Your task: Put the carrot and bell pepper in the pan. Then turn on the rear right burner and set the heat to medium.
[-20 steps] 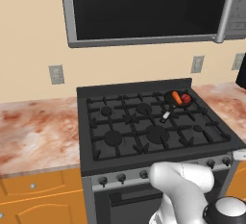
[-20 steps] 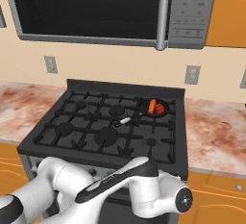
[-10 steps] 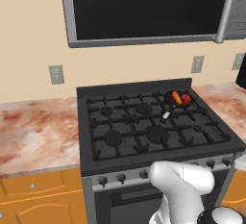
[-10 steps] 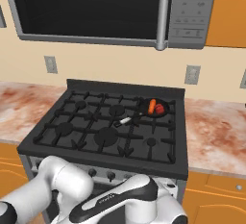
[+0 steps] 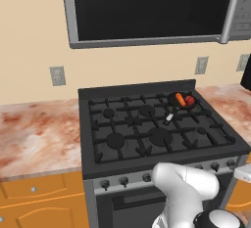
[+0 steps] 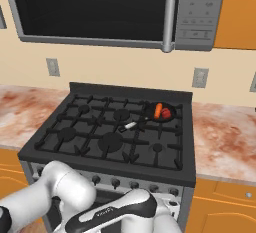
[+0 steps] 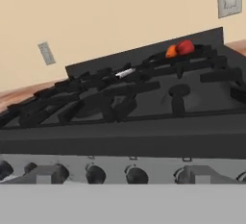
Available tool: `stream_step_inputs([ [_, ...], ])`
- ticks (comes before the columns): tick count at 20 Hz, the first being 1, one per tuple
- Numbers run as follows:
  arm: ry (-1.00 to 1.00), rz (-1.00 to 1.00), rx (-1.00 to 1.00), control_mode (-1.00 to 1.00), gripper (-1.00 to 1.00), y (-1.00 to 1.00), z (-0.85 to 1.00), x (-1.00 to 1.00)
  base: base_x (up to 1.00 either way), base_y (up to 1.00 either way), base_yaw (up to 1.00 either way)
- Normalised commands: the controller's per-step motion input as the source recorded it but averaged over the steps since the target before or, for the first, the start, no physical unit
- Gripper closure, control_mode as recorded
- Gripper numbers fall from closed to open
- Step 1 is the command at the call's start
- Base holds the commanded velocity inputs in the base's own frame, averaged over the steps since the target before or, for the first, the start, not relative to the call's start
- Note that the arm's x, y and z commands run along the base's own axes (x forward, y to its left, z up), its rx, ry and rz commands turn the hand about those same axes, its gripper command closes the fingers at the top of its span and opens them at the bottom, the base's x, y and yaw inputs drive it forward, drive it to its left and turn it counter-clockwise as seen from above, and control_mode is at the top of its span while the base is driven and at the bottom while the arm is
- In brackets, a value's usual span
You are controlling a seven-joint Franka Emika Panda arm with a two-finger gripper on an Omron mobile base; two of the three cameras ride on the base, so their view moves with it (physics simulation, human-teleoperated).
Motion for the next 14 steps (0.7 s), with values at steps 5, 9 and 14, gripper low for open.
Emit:
stream_step_inputs([
  [5, 0.0, -0.19, 0.0, -1.0, -1.0, 0.0, -0.27, 0.0, 0.0, 0.0, 0.0],
  [9, -0.02, -0.12, 0.0, -1.0, -1.0, 0.03, -0.16, 0.0, 0.0, 0.0, 0.0],
  [14, -0.04, -0.01, 0.0, -1.0, -1.0, 0.14, -0.04, 0.0, 0.0, 0.0, 0.0],
])
